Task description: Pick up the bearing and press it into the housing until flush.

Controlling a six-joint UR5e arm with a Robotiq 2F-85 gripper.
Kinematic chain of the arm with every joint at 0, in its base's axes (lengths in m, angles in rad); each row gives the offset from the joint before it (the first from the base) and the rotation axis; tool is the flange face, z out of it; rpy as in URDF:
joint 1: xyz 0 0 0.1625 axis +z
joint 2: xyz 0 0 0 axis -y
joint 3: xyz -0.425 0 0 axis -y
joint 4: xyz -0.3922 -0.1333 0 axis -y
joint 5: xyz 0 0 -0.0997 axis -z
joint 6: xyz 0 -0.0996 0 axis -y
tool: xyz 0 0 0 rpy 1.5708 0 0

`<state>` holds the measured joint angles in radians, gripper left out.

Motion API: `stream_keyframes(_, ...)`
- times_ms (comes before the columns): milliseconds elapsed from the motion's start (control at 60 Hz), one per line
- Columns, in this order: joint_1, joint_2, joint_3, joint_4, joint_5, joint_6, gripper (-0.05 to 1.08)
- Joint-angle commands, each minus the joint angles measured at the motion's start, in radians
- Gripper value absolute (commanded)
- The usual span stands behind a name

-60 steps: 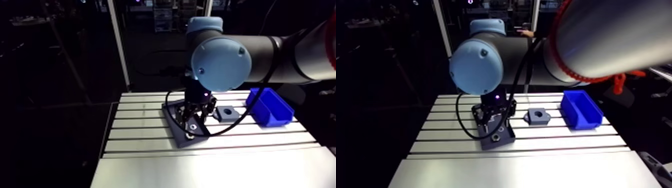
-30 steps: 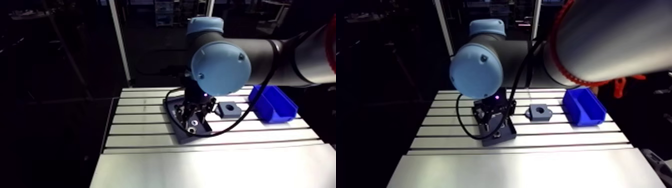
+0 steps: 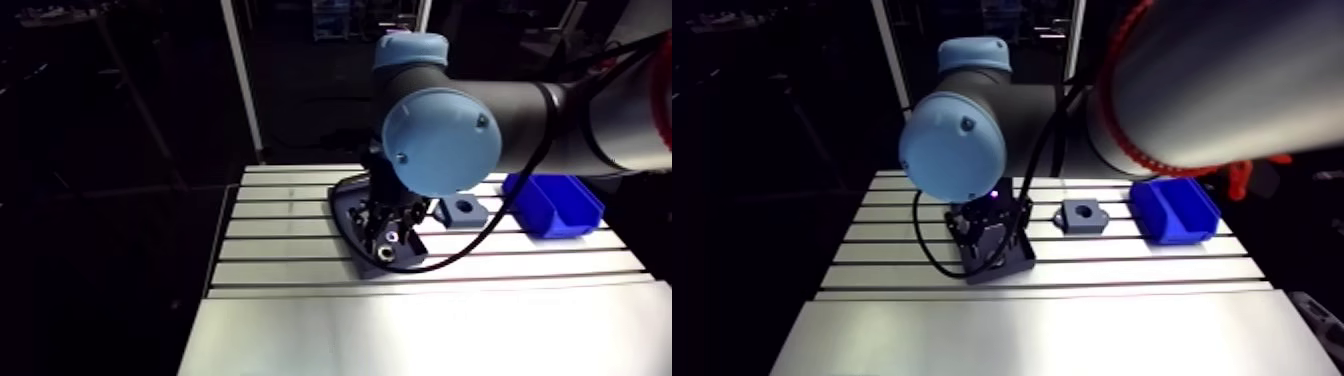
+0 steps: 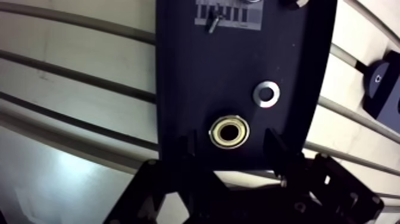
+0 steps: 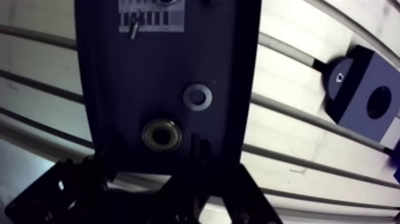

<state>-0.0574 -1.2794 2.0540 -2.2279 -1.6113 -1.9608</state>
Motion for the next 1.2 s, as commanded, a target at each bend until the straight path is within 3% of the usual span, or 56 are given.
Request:
stream_keyframes(17, 0.001, 0.012, 0.004, -0.013, -0.003, 0.003, 0.34)
stream_keyframes(733, 0.001, 0.038, 0.009, -0.042, -0.008, 0.0, 0.34)
stream_keyframes(1200, 0.002, 0.039, 0.01, -0.042, -0.008, 0.0, 0.45)
